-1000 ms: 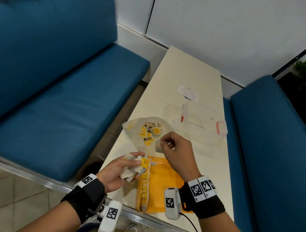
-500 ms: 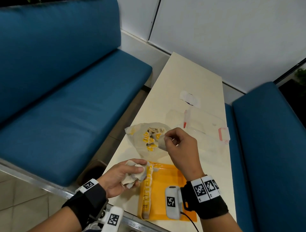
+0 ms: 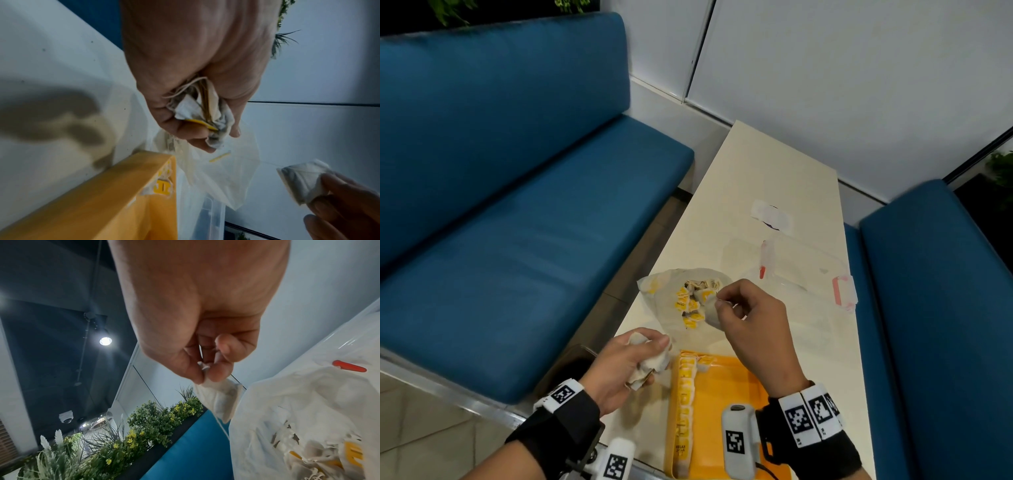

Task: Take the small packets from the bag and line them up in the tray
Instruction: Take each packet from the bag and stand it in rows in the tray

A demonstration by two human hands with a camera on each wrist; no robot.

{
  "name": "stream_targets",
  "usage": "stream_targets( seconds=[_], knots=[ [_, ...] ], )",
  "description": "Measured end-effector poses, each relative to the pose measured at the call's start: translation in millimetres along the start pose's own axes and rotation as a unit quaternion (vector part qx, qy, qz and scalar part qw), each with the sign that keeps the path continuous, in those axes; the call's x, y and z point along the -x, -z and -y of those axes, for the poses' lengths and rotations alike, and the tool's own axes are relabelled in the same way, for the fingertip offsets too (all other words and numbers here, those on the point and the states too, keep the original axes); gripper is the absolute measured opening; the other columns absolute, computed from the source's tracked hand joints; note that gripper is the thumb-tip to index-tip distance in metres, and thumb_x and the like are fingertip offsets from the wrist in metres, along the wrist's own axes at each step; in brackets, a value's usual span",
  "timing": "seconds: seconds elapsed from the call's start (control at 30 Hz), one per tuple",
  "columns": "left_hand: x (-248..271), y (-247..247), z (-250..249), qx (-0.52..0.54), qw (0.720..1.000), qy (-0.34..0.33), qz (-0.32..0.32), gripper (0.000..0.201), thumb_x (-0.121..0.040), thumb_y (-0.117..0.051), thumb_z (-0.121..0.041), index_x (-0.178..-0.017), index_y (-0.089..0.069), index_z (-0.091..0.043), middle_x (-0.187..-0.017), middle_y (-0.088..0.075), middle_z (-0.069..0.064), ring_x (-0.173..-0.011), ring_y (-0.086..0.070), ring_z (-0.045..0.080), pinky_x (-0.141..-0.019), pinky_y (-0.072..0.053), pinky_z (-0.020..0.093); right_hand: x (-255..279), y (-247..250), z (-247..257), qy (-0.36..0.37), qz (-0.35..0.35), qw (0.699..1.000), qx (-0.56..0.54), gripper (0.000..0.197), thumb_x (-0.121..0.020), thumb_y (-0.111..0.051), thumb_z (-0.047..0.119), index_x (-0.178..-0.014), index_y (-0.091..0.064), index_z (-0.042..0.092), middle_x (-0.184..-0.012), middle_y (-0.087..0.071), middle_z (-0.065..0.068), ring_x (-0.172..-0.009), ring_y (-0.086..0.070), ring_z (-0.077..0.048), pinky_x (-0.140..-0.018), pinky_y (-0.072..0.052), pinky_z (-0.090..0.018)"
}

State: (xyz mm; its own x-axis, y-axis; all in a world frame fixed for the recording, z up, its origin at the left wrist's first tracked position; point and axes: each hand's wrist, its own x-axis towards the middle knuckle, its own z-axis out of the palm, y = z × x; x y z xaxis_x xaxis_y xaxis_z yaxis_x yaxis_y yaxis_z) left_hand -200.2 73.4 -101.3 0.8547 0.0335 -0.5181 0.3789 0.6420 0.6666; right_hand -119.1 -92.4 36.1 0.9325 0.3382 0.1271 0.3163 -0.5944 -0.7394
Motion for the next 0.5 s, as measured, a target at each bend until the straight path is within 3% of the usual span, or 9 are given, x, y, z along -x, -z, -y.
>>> stream_targets(
  seconds=[0.1,0.17,0.23,0.37,0.43,0.5],
  knots=[
    [0,5,-4,-0.034,0.999,-0.016,0.004,0.03,-0.078,-0.083,-0.016,-0.106,-0.072,-0.019,-0.098,-0.072,0.014,-0.081,-0.066,0.031,-0.055,-0.048,0.03,1,-3,2,0.007,0.018,1.0,0.0,0.023,-0.088,-0.067,0.01,-0.08,-0.066,0.031,-0.075,-0.066,0.014,-0.07,-0.058,-0.003,-0.062,-0.046,-0.013],
    [2,3,-6,-0.067,0.997,-0.023,0.041,0.046,-0.081,-0.081,-0.008,-0.12,-0.071,-0.031,-0.101,-0.076,0.01,-0.087,-0.071,0.028,-0.06,-0.054,0.034,1,-6,4,0.01,0.026,1.0,0.002,0.02,-0.088,-0.067,0.011,-0.081,-0.067,0.03,-0.074,-0.066,0.013,-0.07,-0.058,-0.005,-0.061,-0.045,-0.013],
    [3,-2,-6,-0.092,0.992,-0.027,0.076,0.055,-0.082,-0.081,-0.004,-0.126,-0.068,-0.035,-0.1,-0.078,0.006,-0.092,-0.074,0.024,-0.07,-0.058,0.032,1,-9,6,0.016,0.034,0.999,-0.001,0.018,-0.088,-0.067,0.011,-0.081,-0.068,0.027,-0.076,-0.066,0.015,-0.069,-0.057,-0.005,-0.06,-0.044,-0.012],
    [1,-16,-3,-0.145,0.986,-0.043,0.067,0.045,-0.081,-0.084,-0.01,-0.11,-0.071,-0.042,-0.106,-0.078,0.003,-0.1,-0.075,0.021,-0.084,-0.058,0.03,2,-10,11,0.021,0.047,0.999,-0.016,0.016,-0.087,-0.066,0.01,-0.083,-0.068,0.025,-0.076,-0.067,0.01,-0.068,-0.057,-0.007,-0.061,-0.045,-0.013],
    [-3,-19,0,-0.173,0.982,-0.06,0.055,0.029,-0.084,-0.083,-0.015,-0.105,-0.078,-0.035,-0.1,-0.078,0.001,-0.098,-0.075,0.021,-0.086,-0.058,0.032,2,-9,12,0.023,0.05,0.998,-0.021,0.015,-0.087,-0.067,0.01,-0.083,-0.069,0.024,-0.075,-0.067,0.007,-0.067,-0.057,-0.008,-0.06,-0.046,-0.014],
    [-5,-20,1,-0.191,0.978,-0.073,0.039,0.012,-0.088,-0.079,-0.016,-0.098,-0.081,-0.021,-0.1,-0.078,0.003,-0.097,-0.074,0.019,-0.081,-0.058,0.028,2,-8,11,0.026,0.046,0.998,-0.019,0.016,-0.087,-0.067,0.01,-0.082,-0.069,0.025,-0.076,-0.067,0.008,-0.067,-0.057,-0.008,-0.06,-0.045,-0.013]
  ],
)
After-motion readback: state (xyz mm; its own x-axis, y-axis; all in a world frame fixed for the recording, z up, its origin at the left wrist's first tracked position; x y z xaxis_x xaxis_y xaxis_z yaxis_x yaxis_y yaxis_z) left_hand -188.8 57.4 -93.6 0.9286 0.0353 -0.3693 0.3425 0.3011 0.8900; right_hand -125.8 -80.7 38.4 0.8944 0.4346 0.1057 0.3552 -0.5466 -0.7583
